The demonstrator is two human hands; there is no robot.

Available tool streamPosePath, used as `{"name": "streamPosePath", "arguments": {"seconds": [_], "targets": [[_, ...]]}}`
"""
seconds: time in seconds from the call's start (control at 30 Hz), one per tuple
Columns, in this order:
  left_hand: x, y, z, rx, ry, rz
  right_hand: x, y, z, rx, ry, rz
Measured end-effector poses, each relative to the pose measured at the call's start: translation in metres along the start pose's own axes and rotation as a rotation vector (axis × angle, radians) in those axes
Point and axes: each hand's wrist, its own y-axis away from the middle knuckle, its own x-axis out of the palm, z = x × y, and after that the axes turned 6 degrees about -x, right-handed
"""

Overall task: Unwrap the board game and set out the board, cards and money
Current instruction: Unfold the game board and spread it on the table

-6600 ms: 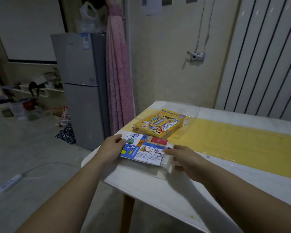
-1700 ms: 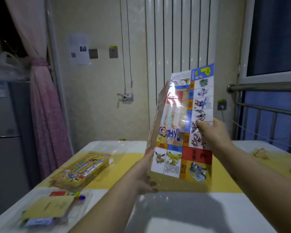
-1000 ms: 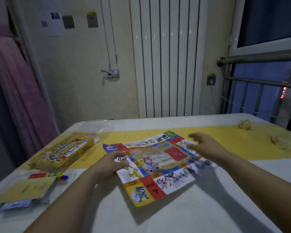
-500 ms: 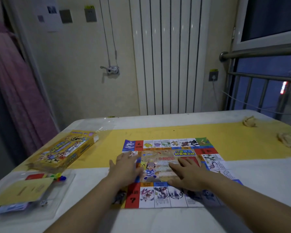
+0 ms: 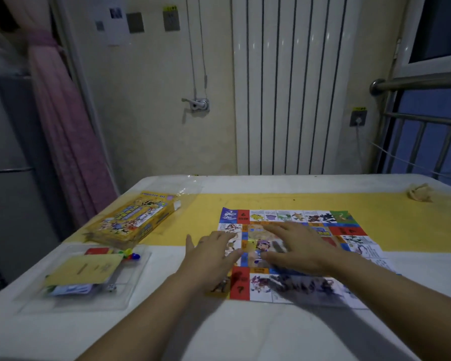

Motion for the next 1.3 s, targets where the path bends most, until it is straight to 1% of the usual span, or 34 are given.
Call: {"name": "streamPosePath", "arguments": {"seconds": [0.1, 0.2, 0.27, 0.37, 0.43, 0.5, 0.6, 0.67, 0.83, 0.9, 0.97, 1.03, 1.1, 1.17, 1.23, 1.3], "targets": [[-0.024, 0.023, 0.033, 0.018, 0.05, -0.101, -0.01, -0.012, 0.051, -0.16, 0.031, -0.042], [-0.043, 0.045, 0.077, 0.003, 0.132, -0.233, -0.006, -0.027, 0.099, -0.264, -0.082, -0.043], [-0.052, 0.059, 0.107, -0.058, 0.15, -0.292, 0.002, -0.04, 0.127, -0.313, -0.163, -0.034], [-0.064, 0.079, 0.152, -0.194, 0.153, -0.331, 0.017, -0.059, 0.162, -0.379, -0.181, -0.028], [-0.066, 0.088, 0.18, -0.274, 0.091, -0.313, 0.025, -0.071, 0.182, -0.417, -0.185, -0.038], [-0.065, 0.094, 0.205, -0.345, -0.005, -0.239, 0.032, -0.084, 0.2, -0.445, -0.181, -0.041], [-0.061, 0.096, 0.229, -0.406, -0.008, -0.13, 0.04, -0.103, 0.226, -0.49, -0.134, -0.047], [-0.059, 0.097, 0.234, -0.429, 0.006, -0.099, 0.043, -0.114, 0.241, -0.508, -0.114, -0.043], [-0.055, 0.096, 0.237, -0.447, 0.049, -0.102, 0.048, -0.136, 0.264, -0.499, 0.015, 0.123], [-0.057, 0.098, 0.235, -0.454, 0.092, -0.114, 0.05, -0.141, 0.267, -0.491, 0.046, 0.161], [-0.058, 0.098, 0.234, -0.454, 0.107, -0.165, 0.051, -0.142, 0.268, -0.479, 0.059, 0.17], [-0.06, 0.097, 0.233, -0.449, 0.137, -0.254, 0.053, -0.143, 0.268, -0.468, 0.07, 0.147], [-0.063, 0.095, 0.231, -0.407, 0.252, -0.383, 0.054, -0.143, 0.268, -0.457, 0.083, 0.12], [-0.067, 0.091, 0.228, -0.304, 0.406, -0.505, 0.055, -0.144, 0.267, -0.445, 0.081, 0.083], [-0.073, 0.089, 0.221, -0.271, 0.507, -0.579, 0.054, -0.142, 0.265, -0.448, 0.062, 0.011], [-0.08, 0.087, 0.214, -0.273, 0.633, -0.651, 0.049, -0.138, 0.259, -0.465, 0.009, -0.112]]}}
